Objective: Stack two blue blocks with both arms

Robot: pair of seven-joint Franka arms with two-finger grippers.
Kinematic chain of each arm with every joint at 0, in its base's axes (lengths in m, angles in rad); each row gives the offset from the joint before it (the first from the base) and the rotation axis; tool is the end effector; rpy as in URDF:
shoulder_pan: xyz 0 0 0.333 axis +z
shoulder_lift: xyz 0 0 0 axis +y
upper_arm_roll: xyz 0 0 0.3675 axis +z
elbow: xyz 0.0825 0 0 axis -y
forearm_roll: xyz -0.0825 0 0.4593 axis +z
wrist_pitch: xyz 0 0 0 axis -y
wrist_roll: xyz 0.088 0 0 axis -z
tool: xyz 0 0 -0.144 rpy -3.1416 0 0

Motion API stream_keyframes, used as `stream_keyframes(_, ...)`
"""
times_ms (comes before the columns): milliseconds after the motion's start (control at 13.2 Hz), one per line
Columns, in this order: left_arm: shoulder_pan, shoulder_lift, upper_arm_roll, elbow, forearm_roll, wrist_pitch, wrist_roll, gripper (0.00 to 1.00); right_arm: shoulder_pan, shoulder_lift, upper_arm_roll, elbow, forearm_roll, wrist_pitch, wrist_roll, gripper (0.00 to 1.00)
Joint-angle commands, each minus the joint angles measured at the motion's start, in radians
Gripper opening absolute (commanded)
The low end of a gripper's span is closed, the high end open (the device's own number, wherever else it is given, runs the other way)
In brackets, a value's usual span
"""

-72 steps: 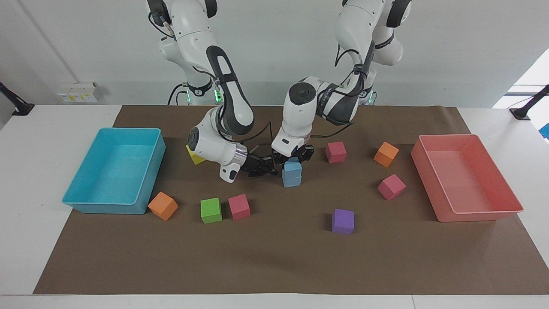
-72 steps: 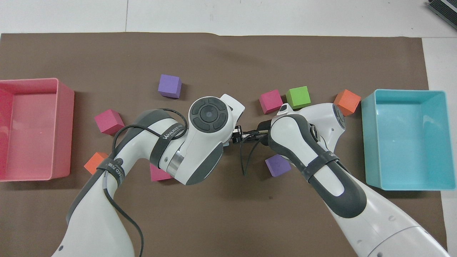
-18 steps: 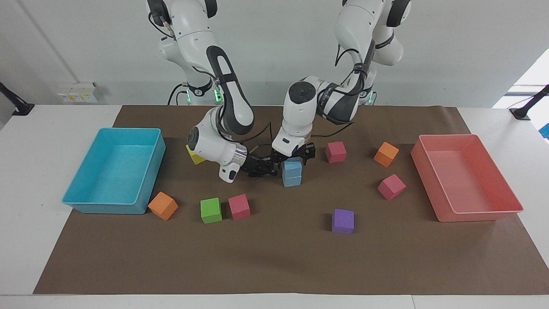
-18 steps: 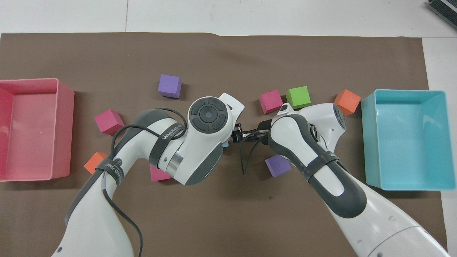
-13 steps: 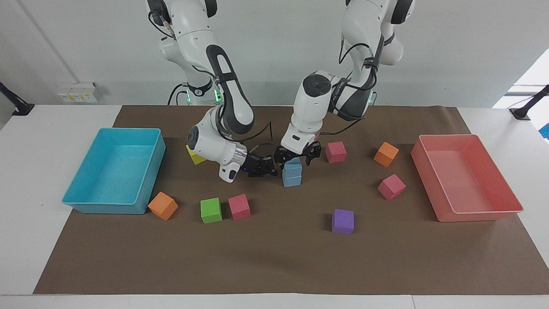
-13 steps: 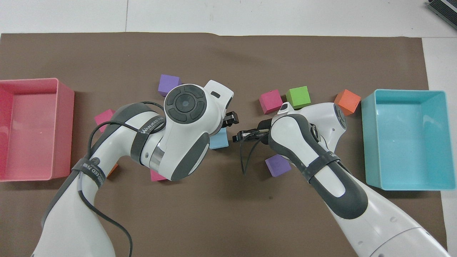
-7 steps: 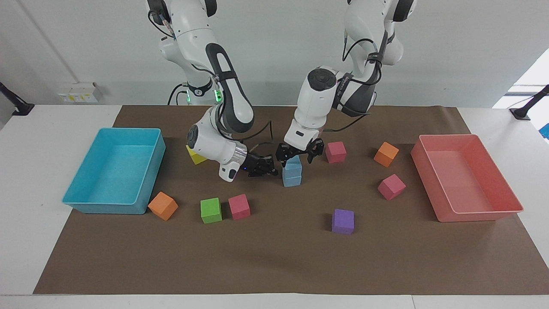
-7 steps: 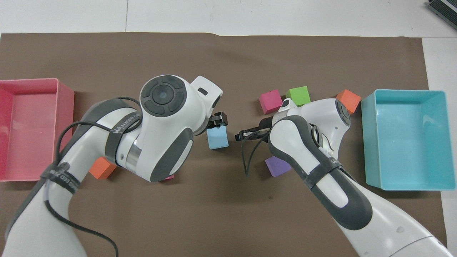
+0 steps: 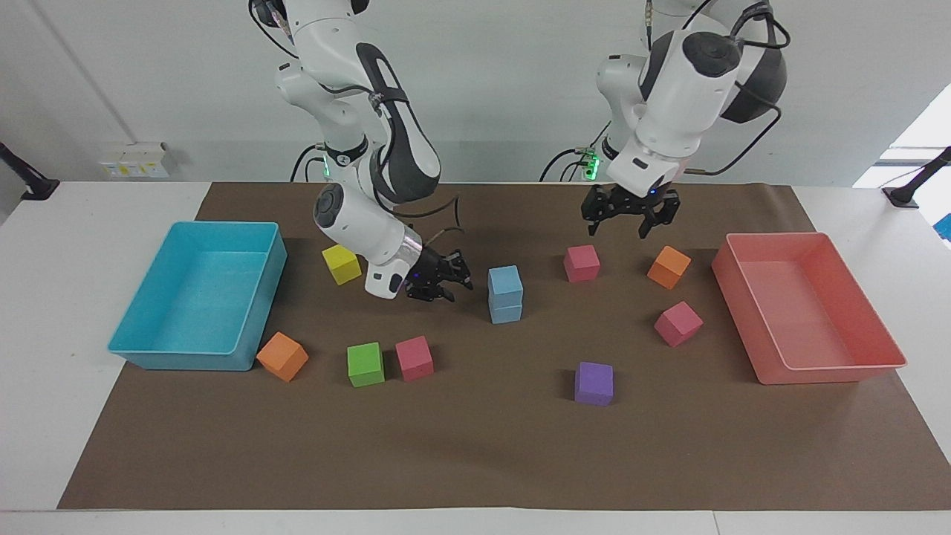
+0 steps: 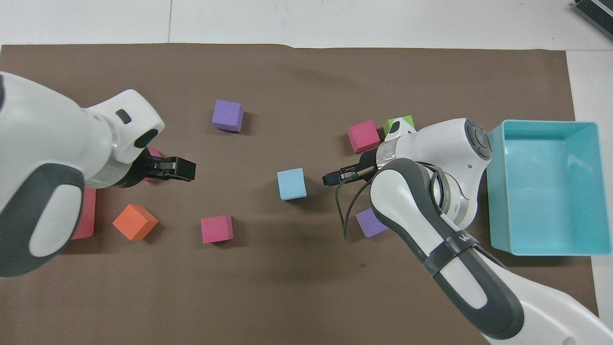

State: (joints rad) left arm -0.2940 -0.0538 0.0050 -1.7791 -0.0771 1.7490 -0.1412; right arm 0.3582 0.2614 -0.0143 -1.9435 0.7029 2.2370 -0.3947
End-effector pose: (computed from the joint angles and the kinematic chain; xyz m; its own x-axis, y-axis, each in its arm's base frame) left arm 0.5921 -0.1861 0.5737 0.9909 -0.1341 0.0122 -0.1347 -0.9877 0.0789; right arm 0.6408 0.2702 0.3311 0.9570 0.2636 0.1212 0.2879 -0.8102 -0.5106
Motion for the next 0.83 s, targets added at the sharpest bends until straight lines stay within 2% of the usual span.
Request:
stream_keyframes(0,0.096,-0.061,-0.007,-0.026,-0.016,-0.037,0.144,1.00,-0.018,-0.060,0.002,-0.005,-0.112,-0.054,0.084,1.00)
stream_keyframes(151,0.146,-0.072,0.001,0.022,-0.004,-0.104,0.170,1.00,-0.036,-0.109,0.000,-0.003,-0.282,-0.068,0.152,1.00)
stream_keyframes(226,0.174,-0.060,0.006,0.077,-0.001,-0.117,0.172,1.00,-0.048,-0.131,-0.001,0.009,-0.374,-0.088,0.178,1.00)
stream_keyframes(377,0.190,-0.014,0.007,0.151,0.000,-0.123,0.172,1.00,-0.070,-0.134,-0.001,0.076,-0.520,-0.199,0.224,1.00)
stream_keyframes(604,0.217,0.064,0.006,0.269,0.006,-0.193,0.173,1.00,-0.132,-0.136,-0.003,0.149,-0.612,-0.322,0.284,1.00)
stream_keyframes(755,0.208,0.124,-0.006,0.367,0.062,-0.227,0.173,1.00,-0.180,-0.166,-0.004,0.149,-0.679,-0.330,0.286,1.00)
